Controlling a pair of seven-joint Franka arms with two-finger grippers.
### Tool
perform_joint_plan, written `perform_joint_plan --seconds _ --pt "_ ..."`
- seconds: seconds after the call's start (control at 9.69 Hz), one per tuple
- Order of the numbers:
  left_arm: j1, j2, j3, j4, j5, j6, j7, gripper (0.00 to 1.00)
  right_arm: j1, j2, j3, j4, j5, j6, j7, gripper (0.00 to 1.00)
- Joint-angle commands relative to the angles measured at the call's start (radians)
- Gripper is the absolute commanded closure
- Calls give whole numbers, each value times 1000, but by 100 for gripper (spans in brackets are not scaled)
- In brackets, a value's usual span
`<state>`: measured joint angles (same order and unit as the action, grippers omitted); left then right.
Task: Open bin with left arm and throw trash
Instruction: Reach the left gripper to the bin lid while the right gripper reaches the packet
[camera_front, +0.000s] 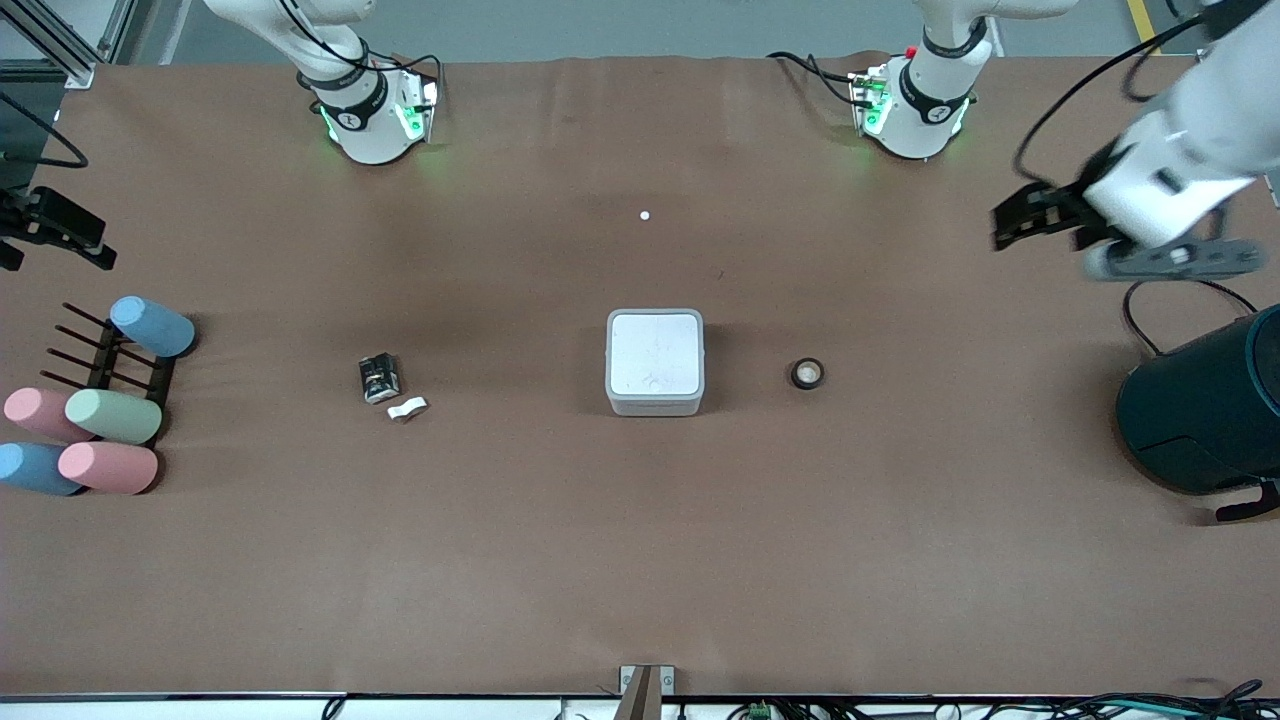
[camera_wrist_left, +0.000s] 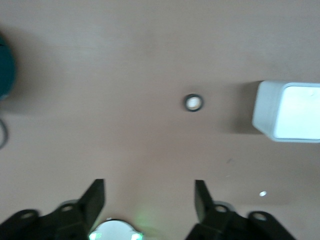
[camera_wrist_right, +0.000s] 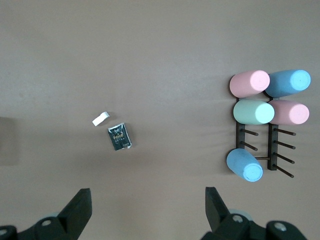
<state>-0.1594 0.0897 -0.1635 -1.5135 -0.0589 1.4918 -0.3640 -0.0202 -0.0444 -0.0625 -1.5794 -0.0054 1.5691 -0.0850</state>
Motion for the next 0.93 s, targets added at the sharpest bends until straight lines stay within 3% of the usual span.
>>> perform_joint_plan --seconds 0.0,0.1,0.31,0.52,0.72,0.83 --pt "-59 120 -101 1 7 120 -184 92 0 -23 12 -42 -1 8 17 0" --pt "-134 186 -108 1 36 193 -288 100 17 -23 13 -68 -1 18 19 0" --pt "-237 304 -108 4 108 324 -319 100 63 -25 13 -135 -1 83 19 0" --pt "-273 402 -108 7 165 454 -322 100 115 -20 13 -189 -1 139 68 0" --pt "-301 446 -108 12 205 522 -337 100 135 -14 15 -319 -1 311 68 1" --pt "-314 468 -108 16 203 591 -339 100 164 -3 15 -324 -1 318 67 1"
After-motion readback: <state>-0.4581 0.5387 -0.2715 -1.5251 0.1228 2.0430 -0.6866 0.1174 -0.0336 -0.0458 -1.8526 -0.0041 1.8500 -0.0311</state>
